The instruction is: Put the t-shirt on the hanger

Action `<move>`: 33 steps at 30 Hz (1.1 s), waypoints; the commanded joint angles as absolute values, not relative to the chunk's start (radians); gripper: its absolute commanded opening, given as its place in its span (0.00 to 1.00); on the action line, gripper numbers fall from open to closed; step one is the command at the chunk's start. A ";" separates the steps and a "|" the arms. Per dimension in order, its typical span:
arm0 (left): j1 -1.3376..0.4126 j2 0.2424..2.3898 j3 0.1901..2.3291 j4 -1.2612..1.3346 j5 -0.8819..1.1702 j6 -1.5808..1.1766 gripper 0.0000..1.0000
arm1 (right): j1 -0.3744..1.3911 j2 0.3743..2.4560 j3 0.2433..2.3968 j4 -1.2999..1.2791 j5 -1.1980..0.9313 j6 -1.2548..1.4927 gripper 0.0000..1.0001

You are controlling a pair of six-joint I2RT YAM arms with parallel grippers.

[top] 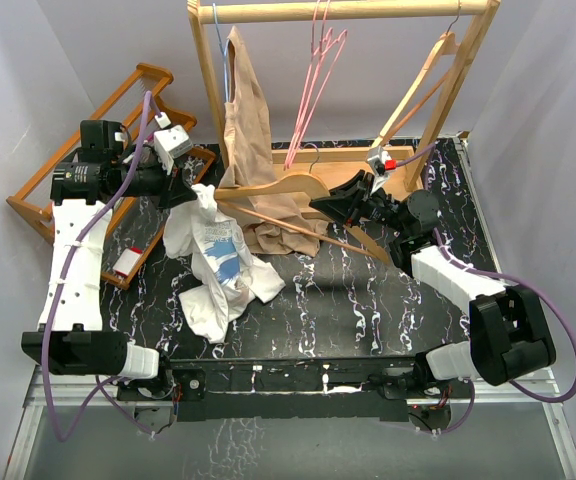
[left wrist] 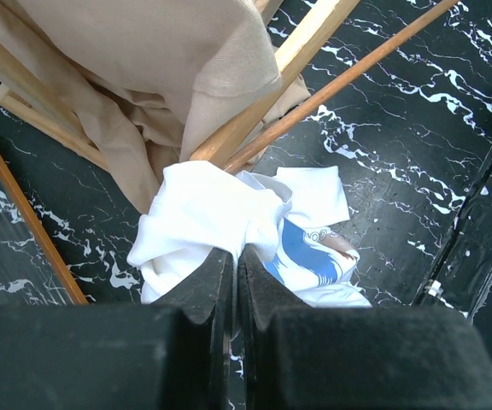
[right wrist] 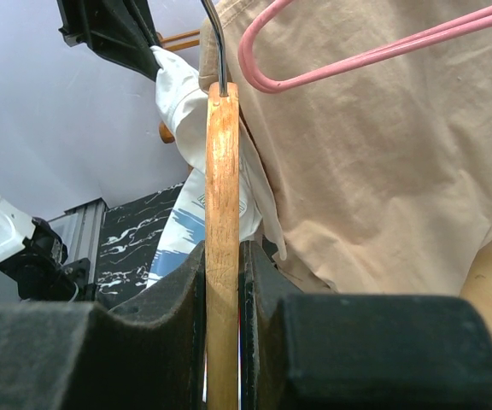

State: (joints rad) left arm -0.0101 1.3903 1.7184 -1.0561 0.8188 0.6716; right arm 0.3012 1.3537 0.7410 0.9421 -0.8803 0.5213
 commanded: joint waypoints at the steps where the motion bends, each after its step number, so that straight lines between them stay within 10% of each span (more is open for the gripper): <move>1: -0.012 1.364 1.725 -1.077 0.848 0.692 0.00 | 0.296 1.315 0.774 0.988 -0.799 0.486 0.08; 33: -0.013 1.455 1.699 -0.889 0.764 0.644 0.00 | 0.296 1.302 0.773 1.049 -0.949 0.575 0.08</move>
